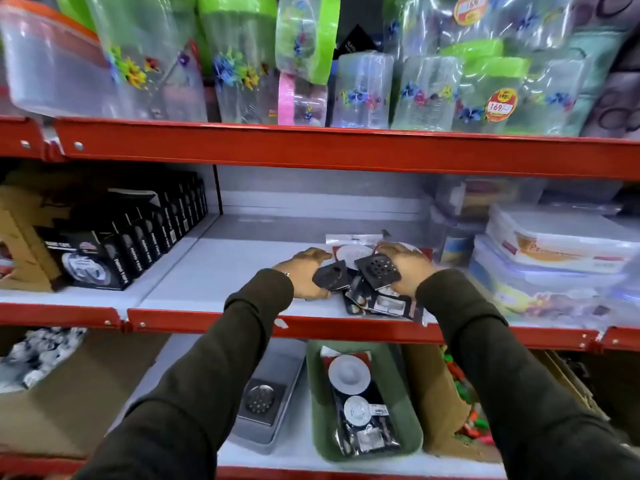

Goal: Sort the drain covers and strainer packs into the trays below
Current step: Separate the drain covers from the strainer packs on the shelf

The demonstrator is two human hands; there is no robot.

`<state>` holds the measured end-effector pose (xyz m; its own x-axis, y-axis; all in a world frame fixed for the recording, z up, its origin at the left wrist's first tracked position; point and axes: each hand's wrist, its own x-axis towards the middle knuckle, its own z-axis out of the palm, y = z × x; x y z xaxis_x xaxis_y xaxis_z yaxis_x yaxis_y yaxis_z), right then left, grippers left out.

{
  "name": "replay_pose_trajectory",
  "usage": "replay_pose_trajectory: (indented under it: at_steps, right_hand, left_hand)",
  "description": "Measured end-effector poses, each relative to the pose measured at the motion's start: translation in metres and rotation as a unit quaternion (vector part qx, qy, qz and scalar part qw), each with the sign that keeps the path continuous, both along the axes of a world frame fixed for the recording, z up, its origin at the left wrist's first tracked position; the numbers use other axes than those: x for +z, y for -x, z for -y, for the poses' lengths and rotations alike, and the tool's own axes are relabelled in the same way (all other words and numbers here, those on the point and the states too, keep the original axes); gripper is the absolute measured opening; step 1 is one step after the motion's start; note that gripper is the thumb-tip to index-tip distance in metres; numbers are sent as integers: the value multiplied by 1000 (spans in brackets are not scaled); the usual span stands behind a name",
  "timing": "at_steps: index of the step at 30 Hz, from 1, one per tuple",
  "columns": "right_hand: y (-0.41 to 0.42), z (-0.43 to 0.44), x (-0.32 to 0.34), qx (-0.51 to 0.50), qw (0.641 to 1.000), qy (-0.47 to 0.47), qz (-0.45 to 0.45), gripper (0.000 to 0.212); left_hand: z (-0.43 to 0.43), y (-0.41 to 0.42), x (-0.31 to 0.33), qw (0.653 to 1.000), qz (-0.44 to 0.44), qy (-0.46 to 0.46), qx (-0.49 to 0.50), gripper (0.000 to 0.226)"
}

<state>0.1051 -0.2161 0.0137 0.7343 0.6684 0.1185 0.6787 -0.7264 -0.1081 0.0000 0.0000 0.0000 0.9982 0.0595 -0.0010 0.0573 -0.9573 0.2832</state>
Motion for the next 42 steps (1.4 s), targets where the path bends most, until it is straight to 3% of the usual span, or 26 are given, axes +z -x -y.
replay_pose_trajectory:
  at_steps: [3,7,10,16,20,23,27,29,34,39,42]
  right_hand:
    - [-26,-7,1,6,996,55,-73,80]
    - [-53,-13,4,10,984,99,-146,107]
    - [-66,-15,6,16,979,117,-166,108]
    - [-80,-25,13,39,971,173,-158,101]
    - [-83,-36,26,19,977,142,-158,94]
    - [-74,-57,36,14,983,95,-154,109]
    - [-50,-94,40,41,985,38,-165,109]
    - [-38,-115,39,54,984,26,-167,106]
    - [-12,-161,31,63,982,55,-171,108]
    - [11,-205,14,65,981,59,-175,107]
    - [28,-234,-1,76,978,87,-175,102]
  left_hand:
    - [-3,-28,-4,995,-94,20,28,103]
    - [-7,-55,-7,990,-129,33,48,99]
    - [-11,-60,-8,989,-130,52,49,81]
    - [-38,-51,4,990,-124,34,65,85]
    - [-84,-33,19,984,-147,-30,91,80]
    - [-113,-17,18,977,-179,-67,97,79]
    - [-139,-3,4,973,-215,-30,80,72]
    - [-149,1,-1,975,-211,-7,68,71]
    - [-171,12,-5,977,-193,45,75,109]
    - [-213,42,1,978,-59,165,114,87]
    - [-219,47,-9,978,71,98,171,75]
